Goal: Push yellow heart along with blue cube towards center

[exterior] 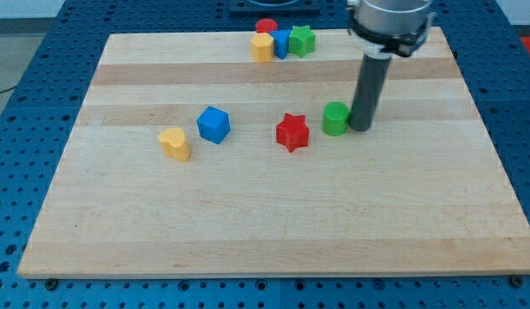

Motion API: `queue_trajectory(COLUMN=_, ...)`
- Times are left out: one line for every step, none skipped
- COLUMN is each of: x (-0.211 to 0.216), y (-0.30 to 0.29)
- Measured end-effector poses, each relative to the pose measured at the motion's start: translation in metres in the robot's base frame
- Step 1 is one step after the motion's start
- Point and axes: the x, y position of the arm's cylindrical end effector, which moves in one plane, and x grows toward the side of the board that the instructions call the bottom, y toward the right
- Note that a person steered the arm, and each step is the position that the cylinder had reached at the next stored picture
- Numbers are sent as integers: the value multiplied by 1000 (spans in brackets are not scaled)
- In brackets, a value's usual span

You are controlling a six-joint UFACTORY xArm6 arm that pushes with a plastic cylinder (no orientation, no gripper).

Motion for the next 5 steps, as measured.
queue_trajectory(x=-1, y=-17)
queue_trajectory(x=-7, y=-28)
queue_trajectory(x=-13, y=-31)
queue_trajectory(x=13, y=-26)
queue_trajectory(x=82, y=-30)
